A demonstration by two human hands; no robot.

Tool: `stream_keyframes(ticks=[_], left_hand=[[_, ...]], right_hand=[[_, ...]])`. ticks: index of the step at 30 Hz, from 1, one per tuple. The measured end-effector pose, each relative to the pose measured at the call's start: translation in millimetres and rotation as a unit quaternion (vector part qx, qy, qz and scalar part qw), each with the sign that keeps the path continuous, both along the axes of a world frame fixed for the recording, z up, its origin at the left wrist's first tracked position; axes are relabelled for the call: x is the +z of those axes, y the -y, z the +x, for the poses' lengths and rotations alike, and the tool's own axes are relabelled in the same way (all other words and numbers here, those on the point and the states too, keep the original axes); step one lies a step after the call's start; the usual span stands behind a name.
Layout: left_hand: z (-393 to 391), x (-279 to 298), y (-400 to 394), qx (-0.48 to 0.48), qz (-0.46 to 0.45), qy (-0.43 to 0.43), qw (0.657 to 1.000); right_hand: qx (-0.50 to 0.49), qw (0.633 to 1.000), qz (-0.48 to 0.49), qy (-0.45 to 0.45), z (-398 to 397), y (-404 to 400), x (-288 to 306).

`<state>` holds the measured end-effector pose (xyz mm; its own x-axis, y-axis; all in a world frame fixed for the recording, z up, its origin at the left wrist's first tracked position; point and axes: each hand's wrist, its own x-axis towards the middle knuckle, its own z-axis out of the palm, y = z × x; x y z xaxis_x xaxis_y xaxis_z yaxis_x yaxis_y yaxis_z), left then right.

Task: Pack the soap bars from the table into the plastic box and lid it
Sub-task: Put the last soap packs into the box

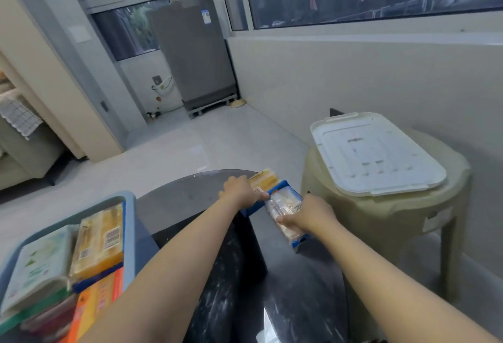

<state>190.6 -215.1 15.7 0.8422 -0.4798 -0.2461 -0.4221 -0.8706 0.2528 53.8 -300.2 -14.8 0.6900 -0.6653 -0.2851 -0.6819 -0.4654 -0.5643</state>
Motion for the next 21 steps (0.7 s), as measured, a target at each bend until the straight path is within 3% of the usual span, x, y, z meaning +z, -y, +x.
stream_keyframes(ticks=[4,7,12,16,21], left_hand=[[-3.9,5.1,3.2,0.021,0.061,0.020,0.998],[-10.5,6.2,-1.0,0.072,0.053,0.011,0.996],[-26.8,7.2,-12.5,0.118,-0.069,-0.094,0.986],[-43.4,14.6,-25.0,0.132,-0.122,-0.108,0.978],[-59.8,45.0,-38.1,0.166,-0.281,-0.115,0.938]], right_hand=[[0.016,0.999,0.032,-0.029,1.8,-1.1,1.1],[0.007,0.997,0.063,-0.033,0.7,-2.9,3.7],[-0.054,0.980,0.185,0.051,-12.1,-0.5,10.4],[-0.101,0.952,0.254,0.134,-25.2,4.2,17.4],[-0.074,0.916,0.310,0.244,-36.2,-3.3,40.9]])
